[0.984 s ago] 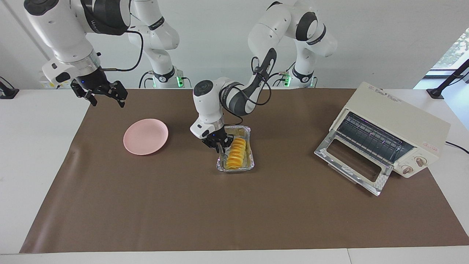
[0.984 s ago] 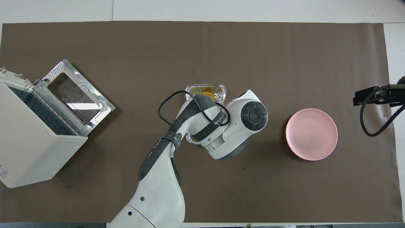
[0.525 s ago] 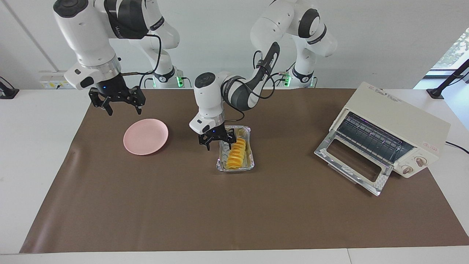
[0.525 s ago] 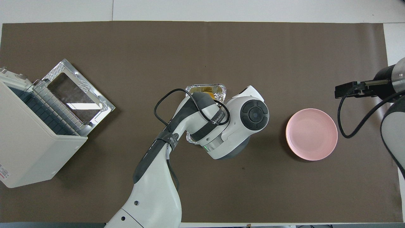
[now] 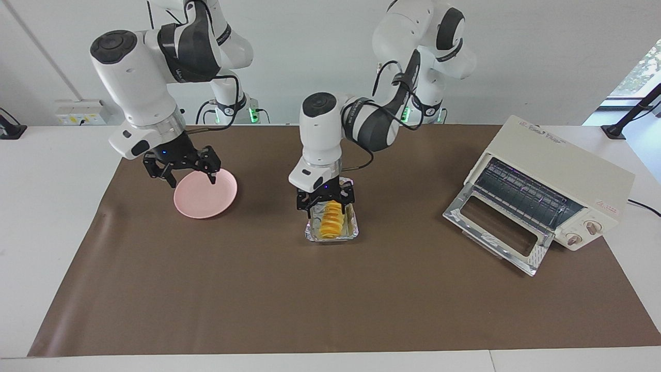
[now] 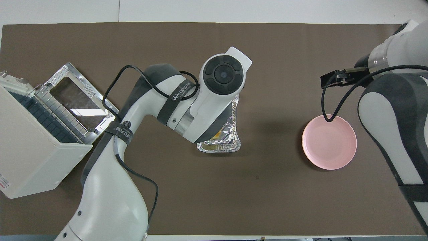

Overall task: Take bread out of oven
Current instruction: 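Set the tray down mid-table while the right gripper reaches toward it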

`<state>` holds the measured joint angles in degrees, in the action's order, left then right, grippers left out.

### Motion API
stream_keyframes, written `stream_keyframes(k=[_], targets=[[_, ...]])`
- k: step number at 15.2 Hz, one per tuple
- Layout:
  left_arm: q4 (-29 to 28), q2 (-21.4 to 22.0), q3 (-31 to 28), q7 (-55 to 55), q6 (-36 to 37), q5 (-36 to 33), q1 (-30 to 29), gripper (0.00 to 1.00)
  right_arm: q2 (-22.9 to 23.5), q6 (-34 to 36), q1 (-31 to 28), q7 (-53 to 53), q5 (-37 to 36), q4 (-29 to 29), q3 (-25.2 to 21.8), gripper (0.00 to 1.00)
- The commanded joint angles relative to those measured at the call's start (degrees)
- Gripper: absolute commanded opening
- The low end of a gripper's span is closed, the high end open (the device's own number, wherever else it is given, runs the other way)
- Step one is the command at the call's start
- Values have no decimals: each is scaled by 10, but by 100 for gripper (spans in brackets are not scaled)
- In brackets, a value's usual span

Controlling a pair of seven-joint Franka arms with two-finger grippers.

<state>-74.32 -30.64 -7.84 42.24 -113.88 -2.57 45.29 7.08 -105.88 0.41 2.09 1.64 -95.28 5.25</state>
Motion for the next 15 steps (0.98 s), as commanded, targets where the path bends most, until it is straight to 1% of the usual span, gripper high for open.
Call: stream_keyframes(k=[1, 2, 4, 6, 8, 10, 11, 13, 15], targets=[[-13, 44, 5, -56, 55, 12, -23, 100, 20, -3, 13, 15, 6, 14, 0, 100], [-13, 55, 5, -73, 68, 12, -35, 100, 21, -3, 27, 27, 4, 14, 0, 100], [-14, 77, 4, -109, 95, 12, -54, 100, 27, 1, 36, 64, 9, 12, 0, 100], [-15, 107, 4, -171, 138, 11, -81, 100, 33, 6, 56, 69, 9, 4, 0, 100], [-25, 140, 4, -201, 176, 11, -128, 100, 32, 5, 84, 87, 9, -9, 0, 100], [-35, 168, 5, -244, 208, 12, -158, 100, 36, -3, 109, 113, 8, -9, 0, 100], [-41, 183, 4, -267, 217, 12, -170, 100, 46, -17, 121, 127, 8, -8, 0, 100], [-43, 198, 3, -264, 226, 11, -200, 100, 62, -50, 144, 154, 8, -9, 0, 100], [-43, 219, 4, -276, 267, 11, -243, 100, 77, -71, 159, 160, 12, -9, 1, 100]])
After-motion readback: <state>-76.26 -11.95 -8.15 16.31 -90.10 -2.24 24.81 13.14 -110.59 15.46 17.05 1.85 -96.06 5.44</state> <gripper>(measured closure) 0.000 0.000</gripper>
